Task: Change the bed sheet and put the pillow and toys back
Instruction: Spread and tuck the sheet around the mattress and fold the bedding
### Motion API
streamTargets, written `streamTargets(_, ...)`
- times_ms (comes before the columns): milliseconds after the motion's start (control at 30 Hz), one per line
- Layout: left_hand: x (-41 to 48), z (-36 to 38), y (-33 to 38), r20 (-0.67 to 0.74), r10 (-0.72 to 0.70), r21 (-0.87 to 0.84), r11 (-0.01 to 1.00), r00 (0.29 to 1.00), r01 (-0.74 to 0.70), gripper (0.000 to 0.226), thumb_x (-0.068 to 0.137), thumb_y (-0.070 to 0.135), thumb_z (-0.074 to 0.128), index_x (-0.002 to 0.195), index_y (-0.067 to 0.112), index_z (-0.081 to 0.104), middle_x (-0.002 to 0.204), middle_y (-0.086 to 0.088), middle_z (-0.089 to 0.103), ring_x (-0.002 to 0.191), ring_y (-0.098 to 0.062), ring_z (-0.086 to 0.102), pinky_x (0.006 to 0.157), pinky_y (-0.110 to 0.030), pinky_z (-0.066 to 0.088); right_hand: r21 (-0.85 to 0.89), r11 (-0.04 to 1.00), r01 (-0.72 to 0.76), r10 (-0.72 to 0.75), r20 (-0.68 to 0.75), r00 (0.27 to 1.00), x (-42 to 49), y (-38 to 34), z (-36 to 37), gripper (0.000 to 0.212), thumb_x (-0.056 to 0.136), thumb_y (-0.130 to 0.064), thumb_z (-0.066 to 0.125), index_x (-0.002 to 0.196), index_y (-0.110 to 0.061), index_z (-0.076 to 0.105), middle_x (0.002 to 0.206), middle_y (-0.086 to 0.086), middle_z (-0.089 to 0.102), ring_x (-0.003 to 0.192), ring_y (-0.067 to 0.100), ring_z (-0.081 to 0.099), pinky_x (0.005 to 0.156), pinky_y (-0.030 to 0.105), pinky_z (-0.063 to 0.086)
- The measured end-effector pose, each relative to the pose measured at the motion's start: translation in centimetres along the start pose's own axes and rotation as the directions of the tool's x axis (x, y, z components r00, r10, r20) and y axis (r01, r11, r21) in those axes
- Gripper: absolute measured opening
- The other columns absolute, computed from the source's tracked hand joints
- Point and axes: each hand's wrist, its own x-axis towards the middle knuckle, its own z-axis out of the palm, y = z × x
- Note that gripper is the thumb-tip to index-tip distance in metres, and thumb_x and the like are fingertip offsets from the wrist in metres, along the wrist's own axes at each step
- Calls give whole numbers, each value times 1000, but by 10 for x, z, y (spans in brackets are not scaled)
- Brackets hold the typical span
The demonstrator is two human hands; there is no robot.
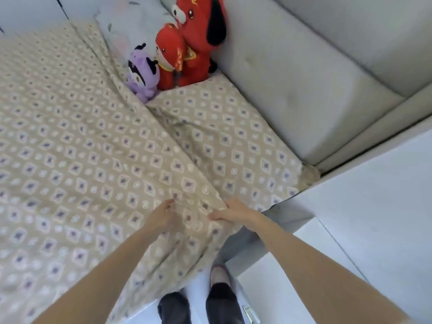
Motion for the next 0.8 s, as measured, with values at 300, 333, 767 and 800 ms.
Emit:
streamTargets(300, 2, 32, -5, 64, -6, 129, 992, 998, -3, 57, 95, 3, 46, 146, 24, 33, 144, -11, 44, 122, -33, 52, 93, -34, 45, -56, 991, 125, -132, -138, 982, 4, 30, -4, 26, 79, -34, 68, 69, -12, 58, 66, 3, 53, 59, 15, 51, 56, 28, 37)
streamTargets(333, 3, 36, -7, 67, -10, 135, 991, 998, 1, 57, 94, 1, 44, 146, 24, 34, 142, -11, 46, 120, -34, 53, 90, -35, 46, -105, 986, 131, -147, -159, 976, 5, 35, -4, 31, 82, -34, 64, 64, -13, 52, 62, 2, 48, 56, 15, 47, 54, 28, 34)
streamTargets(767, 54, 94, -51, 180, 7, 355, 932, 984, -71, 47, 95, 1, 43, 138, 18, 49, 146, -6, 41, 130, -21, 44, 89, -17, 39, -620, 769, -158, -49, -302, 952, 57, 105, -1, 37, 98, -45, 41, 102, -15, 62, 102, 4, 64, 101, 27, 61, 78, 34, 46)
streamTargets(800, 57, 98, -59, 191, -4, 351, 934, 982, -65, 48, 94, -2, 41, 138, 17, 50, 145, -5, 42, 128, -21, 46, 87, -19, 40, -627, 759, -174, -19, -289, 957, 65, 109, -1, 35, 98, -43, 42, 102, -16, 62, 103, 4, 64, 100, 27, 61, 78, 34, 46)
